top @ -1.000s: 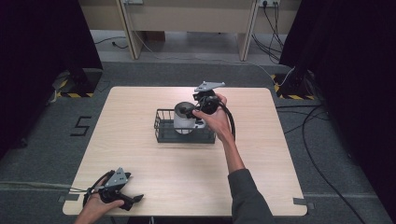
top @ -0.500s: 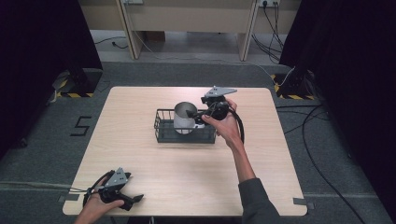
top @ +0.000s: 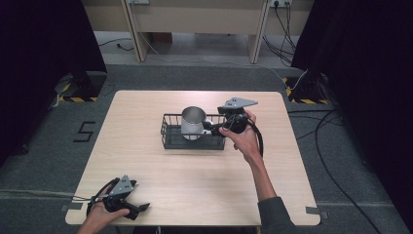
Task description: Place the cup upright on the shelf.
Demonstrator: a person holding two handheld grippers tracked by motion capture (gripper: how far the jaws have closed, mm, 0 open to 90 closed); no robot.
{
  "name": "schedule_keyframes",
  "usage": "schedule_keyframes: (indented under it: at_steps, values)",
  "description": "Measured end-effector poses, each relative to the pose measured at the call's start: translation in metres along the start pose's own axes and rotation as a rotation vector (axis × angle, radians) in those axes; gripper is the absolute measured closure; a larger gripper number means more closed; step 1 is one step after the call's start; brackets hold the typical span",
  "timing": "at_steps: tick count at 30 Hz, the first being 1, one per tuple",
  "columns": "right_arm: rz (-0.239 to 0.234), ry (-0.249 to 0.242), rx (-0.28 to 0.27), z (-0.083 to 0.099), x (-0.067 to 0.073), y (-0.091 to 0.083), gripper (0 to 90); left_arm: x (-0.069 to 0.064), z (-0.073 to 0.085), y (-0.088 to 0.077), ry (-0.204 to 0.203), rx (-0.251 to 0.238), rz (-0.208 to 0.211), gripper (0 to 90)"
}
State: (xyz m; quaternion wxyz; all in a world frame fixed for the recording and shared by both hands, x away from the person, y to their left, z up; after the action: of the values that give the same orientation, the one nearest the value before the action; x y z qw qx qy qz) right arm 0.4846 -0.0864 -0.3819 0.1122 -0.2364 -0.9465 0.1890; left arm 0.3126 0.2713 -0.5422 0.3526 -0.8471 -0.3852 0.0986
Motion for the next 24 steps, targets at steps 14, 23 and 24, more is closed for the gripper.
schedule_keyframes:
  at_steps: [14, 23, 24]
  values:
    - [0.017, -0.005, -0.009, 0.013, 0.010, -0.020, 15.0, 0.000, 0.000, 0.000, -0.001, 0.000, 0.000, 0.0]
    - [0.029, -0.002, -0.021, 0.024, 0.016, -0.032, 15.1, 0.000, 0.000, 0.000, -0.001, -0.001, -0.001, 0.0]
    - [0.030, -0.001, -0.020, 0.025, 0.017, -0.033, 15.1, 0.000, 0.000, 0.000, -0.001, -0.001, 0.000, 0.0]
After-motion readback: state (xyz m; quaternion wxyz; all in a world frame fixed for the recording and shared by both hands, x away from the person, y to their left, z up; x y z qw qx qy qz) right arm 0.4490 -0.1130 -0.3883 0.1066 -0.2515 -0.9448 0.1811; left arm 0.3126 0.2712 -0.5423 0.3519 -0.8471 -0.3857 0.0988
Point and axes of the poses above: each handheld gripper's, and its own axes: y roughly forward along the jaws, z roughly out of its underside, x roughly to its left, the point moved 2 cm from there along y, roughly forward along the jaws, and after that the axes turned 10 degrees about -z, right-handed, at the moved point
